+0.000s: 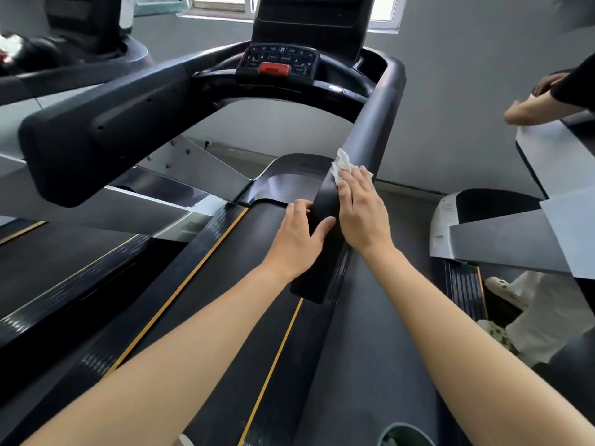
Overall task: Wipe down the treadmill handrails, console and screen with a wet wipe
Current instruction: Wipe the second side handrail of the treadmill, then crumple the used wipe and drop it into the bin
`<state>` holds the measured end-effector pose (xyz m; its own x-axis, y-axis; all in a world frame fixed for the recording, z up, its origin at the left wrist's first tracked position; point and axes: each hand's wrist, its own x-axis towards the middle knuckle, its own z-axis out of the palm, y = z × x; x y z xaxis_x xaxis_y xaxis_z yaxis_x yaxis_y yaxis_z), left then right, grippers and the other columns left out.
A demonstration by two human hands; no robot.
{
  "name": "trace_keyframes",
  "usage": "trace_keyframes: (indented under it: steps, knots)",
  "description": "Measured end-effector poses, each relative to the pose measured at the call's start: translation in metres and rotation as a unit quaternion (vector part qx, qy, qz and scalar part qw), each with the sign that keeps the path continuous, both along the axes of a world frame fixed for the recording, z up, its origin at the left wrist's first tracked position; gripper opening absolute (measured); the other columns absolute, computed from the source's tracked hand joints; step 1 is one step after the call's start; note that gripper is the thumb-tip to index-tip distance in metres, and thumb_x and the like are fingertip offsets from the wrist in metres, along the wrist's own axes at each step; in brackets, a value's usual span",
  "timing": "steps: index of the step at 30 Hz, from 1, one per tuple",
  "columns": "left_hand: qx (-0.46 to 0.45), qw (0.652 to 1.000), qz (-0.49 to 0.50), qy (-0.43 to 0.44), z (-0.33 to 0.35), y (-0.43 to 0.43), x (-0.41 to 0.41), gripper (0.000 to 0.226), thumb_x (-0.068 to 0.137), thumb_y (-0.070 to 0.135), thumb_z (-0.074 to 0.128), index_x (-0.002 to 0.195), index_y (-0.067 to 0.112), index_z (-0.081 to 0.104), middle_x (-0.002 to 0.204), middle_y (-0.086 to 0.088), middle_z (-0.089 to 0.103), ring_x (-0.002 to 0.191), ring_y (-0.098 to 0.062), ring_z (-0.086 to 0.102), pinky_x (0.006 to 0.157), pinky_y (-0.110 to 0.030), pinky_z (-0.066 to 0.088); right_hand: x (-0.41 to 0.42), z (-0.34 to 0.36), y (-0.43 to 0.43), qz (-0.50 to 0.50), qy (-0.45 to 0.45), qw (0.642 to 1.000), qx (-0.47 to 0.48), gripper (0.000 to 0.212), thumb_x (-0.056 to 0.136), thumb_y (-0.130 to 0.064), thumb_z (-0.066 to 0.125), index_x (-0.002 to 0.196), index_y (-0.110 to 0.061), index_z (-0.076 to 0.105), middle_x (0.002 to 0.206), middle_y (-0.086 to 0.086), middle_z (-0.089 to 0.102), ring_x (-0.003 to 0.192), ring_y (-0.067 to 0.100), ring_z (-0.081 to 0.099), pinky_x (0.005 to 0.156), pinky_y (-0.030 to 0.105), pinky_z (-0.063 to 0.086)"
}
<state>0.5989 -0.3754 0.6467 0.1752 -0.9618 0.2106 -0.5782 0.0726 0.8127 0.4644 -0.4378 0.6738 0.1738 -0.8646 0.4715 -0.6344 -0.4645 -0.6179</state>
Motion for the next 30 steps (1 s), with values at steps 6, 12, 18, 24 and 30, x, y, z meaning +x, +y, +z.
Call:
trace_keyframes:
  steps: [6,12,18,24,30]
  knots:
    - [-0.017,0.998,-0.019,-0.053,-0.001,-0.001,0.003,0.047,0.103,0.043,0.056,0.135,0.013,0.042,0.134,-0.002,0.047,0.123,-0.017,0.048,0.101,-0.030,0.042,-0.001,-0.026,0.032,0.054,0.053,0.992,-0.105,0.045,0.111,-0.022,0.031,0.153,-0.016,0.047,0.164,0.000,0.035,0.158,0.023,0.015,0.127,0.029,0.016]
    - [0.005,0.999,-0.029,-0.038,0.004,-0.002,0.004,0.052,0.100,0.051,0.057,0.133,0.014,0.040,0.130,0.001,0.044,0.123,-0.016,0.046,0.103,-0.032,0.041,-0.008,0.010,-0.014,0.040,0.054,0.998,0.011,0.045,0.111,-0.028,0.033,0.155,-0.024,0.044,0.166,-0.005,0.032,0.157,0.012,0.015,0.126,0.028,0.014]
    - [0.043,0.998,-0.039,-0.029,0.007,-0.007,0.008,0.050,0.100,0.052,0.058,0.130,0.015,0.040,0.135,-0.002,0.044,0.121,-0.019,0.047,0.104,-0.035,0.041,0.010,0.014,-0.024,0.010,-0.015,0.996,0.084,0.047,0.109,-0.039,0.029,0.151,-0.030,0.049,0.167,-0.009,0.029,0.157,0.013,0.006,0.127,0.039,0.015]
    - [0.057,0.998,-0.023,-0.026,0.010,-0.006,0.003,0.047,0.102,0.043,0.058,0.131,0.012,0.039,0.134,-0.005,0.042,0.114,-0.022,0.050,0.090,-0.029,0.039,0.011,-0.011,0.037,0.036,-0.057,0.997,0.027,0.046,0.111,-0.028,0.027,0.153,-0.024,0.047,0.167,-0.008,0.028,0.157,0.005,0.003,0.127,0.027,0.014]
    - [0.063,0.997,-0.025,-0.023,0.015,-0.003,0.001,0.051,0.102,0.047,0.058,0.133,0.012,0.037,0.137,-0.006,0.042,0.124,-0.024,0.048,0.098,-0.033,0.041,-0.006,-0.008,0.021,0.029,-0.019,0.999,0.043,0.050,0.113,-0.028,0.026,0.162,-0.022,0.027,0.171,-0.005,0.014,0.157,0.006,0.005,0.121,0.016,0.011]
